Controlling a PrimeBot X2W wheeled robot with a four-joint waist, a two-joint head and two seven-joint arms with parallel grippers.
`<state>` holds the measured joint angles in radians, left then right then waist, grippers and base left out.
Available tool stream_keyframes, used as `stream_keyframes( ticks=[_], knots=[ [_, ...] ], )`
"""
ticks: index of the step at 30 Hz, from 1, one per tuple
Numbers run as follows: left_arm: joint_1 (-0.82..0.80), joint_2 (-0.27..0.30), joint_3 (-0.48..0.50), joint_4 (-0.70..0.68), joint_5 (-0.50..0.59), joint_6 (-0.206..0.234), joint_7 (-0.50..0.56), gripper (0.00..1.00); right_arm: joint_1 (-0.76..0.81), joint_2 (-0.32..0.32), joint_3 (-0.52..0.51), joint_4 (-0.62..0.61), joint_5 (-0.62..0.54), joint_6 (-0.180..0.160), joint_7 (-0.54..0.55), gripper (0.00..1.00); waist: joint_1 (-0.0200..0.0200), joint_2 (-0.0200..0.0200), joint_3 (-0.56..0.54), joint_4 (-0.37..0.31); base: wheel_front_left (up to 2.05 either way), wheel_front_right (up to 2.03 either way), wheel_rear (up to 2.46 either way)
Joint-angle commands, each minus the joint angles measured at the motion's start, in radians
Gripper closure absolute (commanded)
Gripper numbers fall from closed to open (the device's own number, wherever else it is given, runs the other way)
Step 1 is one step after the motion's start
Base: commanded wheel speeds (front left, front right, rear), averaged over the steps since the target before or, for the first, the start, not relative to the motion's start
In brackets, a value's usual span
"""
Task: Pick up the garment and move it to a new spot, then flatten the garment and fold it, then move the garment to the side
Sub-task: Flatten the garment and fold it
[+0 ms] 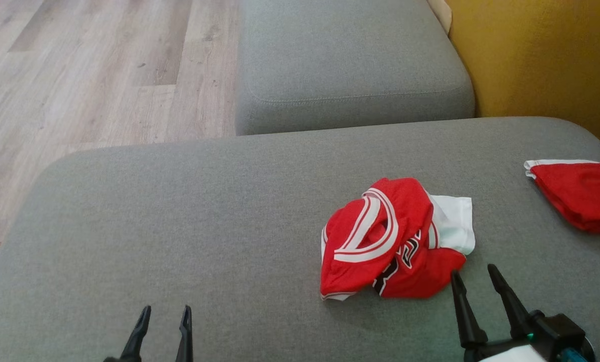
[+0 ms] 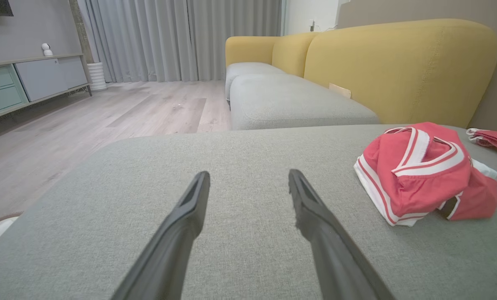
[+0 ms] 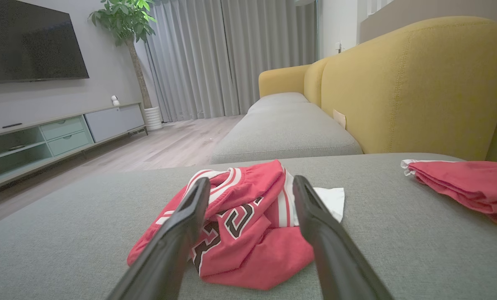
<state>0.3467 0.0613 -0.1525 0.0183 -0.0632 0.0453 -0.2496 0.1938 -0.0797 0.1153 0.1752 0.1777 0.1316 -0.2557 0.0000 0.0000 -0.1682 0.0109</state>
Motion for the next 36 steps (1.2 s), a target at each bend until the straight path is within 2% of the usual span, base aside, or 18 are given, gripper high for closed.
stream_keyframes(
  ticks=[1,8,15,21,25,29,36],
  knots=[
    [-0.056,-0.011,0.023,-0.026,-0.001,0.008,-0.012,0.00,-0.040,-0.012,0.018,-0.032,0.009,-0.001,-0.006,0.00,0.0000,0.0000,0.001,-0.002,0.00,0.00,0.00],
    [-0.138,-0.011,-0.069,0.033,-0.004,-0.030,-0.012,0.00,-0.054,-0.020,0.030,-0.043,0.012,-0.001,-0.006,0.00,0.0000,0.0000,0.030,-0.020,0.00,0.00,0.00],
    [-0.337,-0.011,-0.266,0.128,-0.031,-0.076,-0.012,0.00,-0.087,-0.050,0.059,-0.066,0.014,-0.001,-0.006,0.00,0.0000,0.0000,0.091,-0.069,0.00,0.00,0.00],
    [-0.503,-0.011,-0.417,0.293,-0.125,-0.111,-0.012,0.00,-0.107,-0.078,0.074,-0.078,0.012,-0.001,-0.006,0.00,0.0000,0.0000,0.145,-0.126,0.00,0.00,0.00],
    [-0.602,-0.011,-0.483,0.412,-0.184,-0.107,-0.012,0.00,-0.122,-0.092,0.078,-0.085,0.013,-0.001,-0.006,0.00,0.0000,0.0000,0.177,-0.164,0.00,0.00,0.00],
    [-0.673,-0.011,-0.522,0.519,-0.253,-0.077,-0.012,0.00,-0.133,-0.095,0.075,-0.091,0.014,-0.001,-0.006,0.00,0.0000,0.0000,0.203,-0.193,0.00,0.00,0.00],
    [-0.750,-0.011,-0.587,0.614,-0.344,-0.043,-0.010,0.00,-0.150,-0.098,0.065,-0.092,0.021,-0.001,-0.006,0.00,0.0000,0.0000,0.242,-0.214,0.00,0.00,0.00]
  ],
)
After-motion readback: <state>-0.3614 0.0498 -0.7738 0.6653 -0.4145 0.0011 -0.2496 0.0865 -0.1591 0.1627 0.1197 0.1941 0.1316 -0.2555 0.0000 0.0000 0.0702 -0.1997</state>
